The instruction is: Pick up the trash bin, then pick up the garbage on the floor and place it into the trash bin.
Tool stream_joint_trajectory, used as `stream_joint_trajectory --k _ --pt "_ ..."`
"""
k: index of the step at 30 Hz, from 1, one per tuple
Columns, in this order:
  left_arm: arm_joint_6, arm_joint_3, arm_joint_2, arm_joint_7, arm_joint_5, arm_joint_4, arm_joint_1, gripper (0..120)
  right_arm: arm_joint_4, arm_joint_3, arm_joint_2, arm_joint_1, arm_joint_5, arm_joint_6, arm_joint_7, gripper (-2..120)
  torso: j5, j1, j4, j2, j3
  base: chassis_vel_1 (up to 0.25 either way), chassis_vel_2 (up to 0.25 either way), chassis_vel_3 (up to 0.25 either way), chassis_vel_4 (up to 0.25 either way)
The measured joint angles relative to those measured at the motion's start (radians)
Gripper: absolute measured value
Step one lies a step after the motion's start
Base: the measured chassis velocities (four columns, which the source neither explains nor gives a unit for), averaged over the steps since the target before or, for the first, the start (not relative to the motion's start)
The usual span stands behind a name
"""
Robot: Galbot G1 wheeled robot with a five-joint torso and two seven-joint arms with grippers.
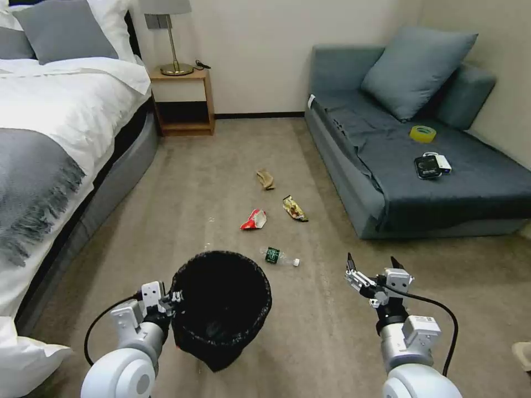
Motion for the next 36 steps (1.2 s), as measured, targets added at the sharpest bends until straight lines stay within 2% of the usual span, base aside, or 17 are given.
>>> stream_joint_trajectory --k 2,3,4,8,23,33,36 --pt "-0.052 -0.001 -0.001 0.043 0.024 0.005 0.0 4 0.0 -0.002 -0.001 0.001 0.001 0.003 -0.002 100 0.0 0.0 0.0 0.0 0.0 0.0 0.0 0.0 0.0" --pt "-0.116 -0.001 -0.004 0.083 0.057 0.012 -0.003 4 0.0 -0.004 -0.001 0.003 0.003 0.005 -0.004 100 0.0 0.0 0.0 0.0 0.0 0.0 0.0 0.0 0.0" --pt "-0.148 0.0 -0.006 0.097 0.075 0.016 -0.006 4 0.0 -0.004 -0.002 0.004 0.003 0.005 -0.004 100 0.0 0.0 0.0 0.0 0.0 0.0 0.0 0.0 0.0" --pt "-0.194 -0.001 -0.013 0.11 0.108 0.017 -0.013 4 0.0 -0.007 -0.002 0.005 0.004 0.005 -0.007 100 0.0 0.0 0.0 0.0 0.0 0.0 0.0 0.0 0.0" --pt "-0.163 -0.052 -0.032 0.074 0.063 -0.017 -0.005 4 0.004 -0.012 -0.01 0.01 0.003 0.004 -0.02 100 -0.0001 0.0 0.0001 0.0 0.0 0.0 0.0 0.0 0.0" --pt "-0.135 -0.121 -0.038 0.06 0.041 -0.047 0.011 4 0.008 -0.012 -0.016 0.006 -0.003 0.003 -0.035 100 0.0 0.0 0.0 0.0 0.0 0.0 0.0 0.0 0.0" --pt "-0.131 -0.129 -0.038 0.058 0.035 -0.053 0.013 4 0.009 -0.013 -0.017 0.005 -0.004 0.002 -0.036 100 0.0 0.0 0.0001 0.0 0.0 0.0 0.0 0.0 0.0"
